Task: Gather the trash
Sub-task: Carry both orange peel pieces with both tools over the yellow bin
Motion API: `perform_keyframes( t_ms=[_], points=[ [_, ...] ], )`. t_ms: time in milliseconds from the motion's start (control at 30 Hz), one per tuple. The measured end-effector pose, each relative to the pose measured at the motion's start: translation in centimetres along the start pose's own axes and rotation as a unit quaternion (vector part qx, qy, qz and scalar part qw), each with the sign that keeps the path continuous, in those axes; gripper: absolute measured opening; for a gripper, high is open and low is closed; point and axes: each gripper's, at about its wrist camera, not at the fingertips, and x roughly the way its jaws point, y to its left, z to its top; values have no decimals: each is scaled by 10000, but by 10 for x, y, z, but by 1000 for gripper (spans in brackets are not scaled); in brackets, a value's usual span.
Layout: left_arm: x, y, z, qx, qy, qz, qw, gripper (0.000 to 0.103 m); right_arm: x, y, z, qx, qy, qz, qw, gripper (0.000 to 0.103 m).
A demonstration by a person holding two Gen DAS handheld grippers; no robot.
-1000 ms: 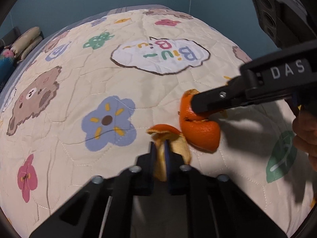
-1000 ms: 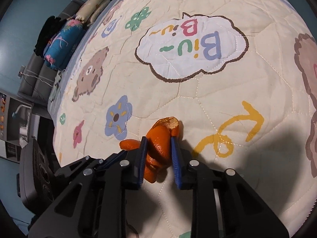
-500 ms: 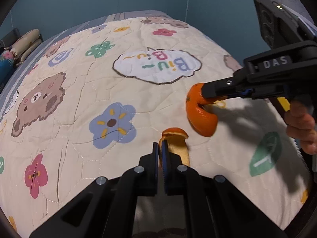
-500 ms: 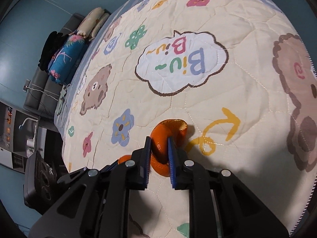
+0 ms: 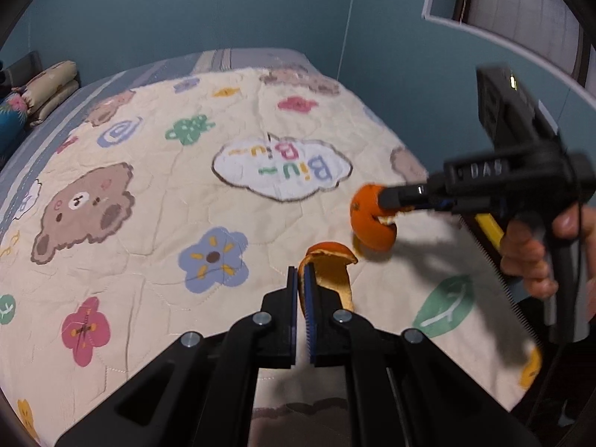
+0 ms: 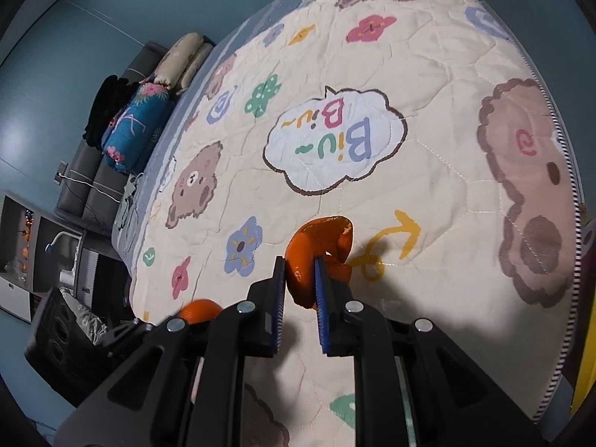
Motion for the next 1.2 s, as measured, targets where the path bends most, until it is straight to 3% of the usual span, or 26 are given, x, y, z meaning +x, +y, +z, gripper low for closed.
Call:
perform_keyframes(
  t_ms=[367, 733, 1200],
  points=[
    [-66, -28, 22, -63, -735, 305, 9968, 3, -82, -5, -19, -88, -733, 107, 9972, 14],
    [-105, -99, 46, 374, -1246, 10, 9915, 3, -171, -25, -33, -153, -1469, -79, 9890, 14],
    [-99, -184, 81, 983, -1424, -474, 9838, 3, -253, -88, -43, 159, -2151, -433, 9755, 14]
  ],
)
